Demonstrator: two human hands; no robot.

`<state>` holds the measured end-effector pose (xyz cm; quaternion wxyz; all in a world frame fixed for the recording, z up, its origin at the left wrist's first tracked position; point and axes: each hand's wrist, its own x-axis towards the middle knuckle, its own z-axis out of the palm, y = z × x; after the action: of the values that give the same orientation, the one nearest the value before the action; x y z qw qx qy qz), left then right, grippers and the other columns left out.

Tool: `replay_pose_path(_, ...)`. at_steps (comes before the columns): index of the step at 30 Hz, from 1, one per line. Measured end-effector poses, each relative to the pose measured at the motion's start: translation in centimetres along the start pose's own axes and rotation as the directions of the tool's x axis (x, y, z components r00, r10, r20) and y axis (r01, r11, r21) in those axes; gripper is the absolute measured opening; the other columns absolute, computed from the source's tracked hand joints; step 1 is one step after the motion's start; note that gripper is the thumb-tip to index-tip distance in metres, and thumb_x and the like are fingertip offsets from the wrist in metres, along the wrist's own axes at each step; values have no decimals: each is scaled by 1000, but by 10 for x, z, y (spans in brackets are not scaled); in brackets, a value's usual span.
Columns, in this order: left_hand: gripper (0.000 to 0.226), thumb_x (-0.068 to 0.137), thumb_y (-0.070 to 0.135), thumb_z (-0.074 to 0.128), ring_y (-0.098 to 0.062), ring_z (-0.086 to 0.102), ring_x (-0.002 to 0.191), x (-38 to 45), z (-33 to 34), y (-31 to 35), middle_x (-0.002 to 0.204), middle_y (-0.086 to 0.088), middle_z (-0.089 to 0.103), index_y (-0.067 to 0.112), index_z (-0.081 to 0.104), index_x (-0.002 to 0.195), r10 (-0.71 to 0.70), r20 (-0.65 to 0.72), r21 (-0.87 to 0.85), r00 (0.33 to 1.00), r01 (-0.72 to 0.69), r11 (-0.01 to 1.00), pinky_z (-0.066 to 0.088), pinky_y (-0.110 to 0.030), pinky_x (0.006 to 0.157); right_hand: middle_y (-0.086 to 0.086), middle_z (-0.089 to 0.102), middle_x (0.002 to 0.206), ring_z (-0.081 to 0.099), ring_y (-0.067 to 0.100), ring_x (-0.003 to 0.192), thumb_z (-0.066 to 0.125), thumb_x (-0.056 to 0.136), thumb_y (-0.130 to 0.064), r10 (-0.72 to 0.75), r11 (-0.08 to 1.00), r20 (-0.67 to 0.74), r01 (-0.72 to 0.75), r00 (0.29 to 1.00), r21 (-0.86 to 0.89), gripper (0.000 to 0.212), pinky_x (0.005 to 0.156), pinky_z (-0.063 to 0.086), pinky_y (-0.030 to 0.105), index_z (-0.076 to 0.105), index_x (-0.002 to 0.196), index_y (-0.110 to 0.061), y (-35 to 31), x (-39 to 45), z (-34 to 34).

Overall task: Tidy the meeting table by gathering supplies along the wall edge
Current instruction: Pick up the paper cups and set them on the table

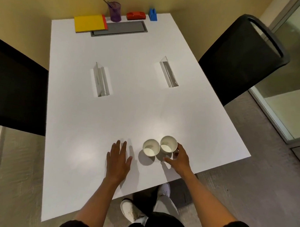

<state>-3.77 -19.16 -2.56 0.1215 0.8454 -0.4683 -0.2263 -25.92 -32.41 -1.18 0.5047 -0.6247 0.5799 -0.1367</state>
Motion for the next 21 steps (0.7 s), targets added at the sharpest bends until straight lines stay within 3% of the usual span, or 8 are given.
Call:
replay_pose_path(10, 69, 95, 51, 34, -30, 5, 149, 14, -10, 5, 161, -10, 7, 17, 13, 153, -3, 7, 30, 1000, 3, 1000, 17, -54, 116, -4, 58, 114, 54, 14, 104, 82, 64, 1, 10, 998, -34, -8, 999, 61, 76, 70, 40, 5, 49, 129, -20, -3, 7, 3)
replay_pose_path(14, 86, 80, 63, 7, -30, 6, 149, 22, -13, 10, 161, -10, 7, 18, 14, 152, -7, -23, 34, 1000, 8, 999, 16, -54, 115, -8, 62, 111, 57, 14, 103, 85, 61, -11, -10, 1000, -33, 10, 999, 22, 69, 78, 42, 19, 54, 120, -27, -5, 19, 1)
replay_pose_path(17, 87, 79, 64, 5, -30, 6, 149, 31, -17, 18, 161, -9, 7, 18, 14, 152, -18, -26, 46, 1000, 19, 999, 16, -54, 115, -6, 64, 111, 58, 15, 102, 87, 61, -22, -24, 999, -16, 23, 1000, -27, 67, 81, 42, 23, 56, 120, -23, -11, 31, -1)
replay_pose_path(21, 87, 79, 64, 7, -31, 10, 148, 51, -26, 28, 160, -11, 12, 17, 18, 152, -38, -42, 46, 998, 39, 998, 19, -57, 114, -7, 63, 108, 58, 14, 99, 87, 60, -21, -21, 999, -23, 20, 1000, -27, 66, 80, 43, 22, 56, 118, -23, -25, 49, -12)
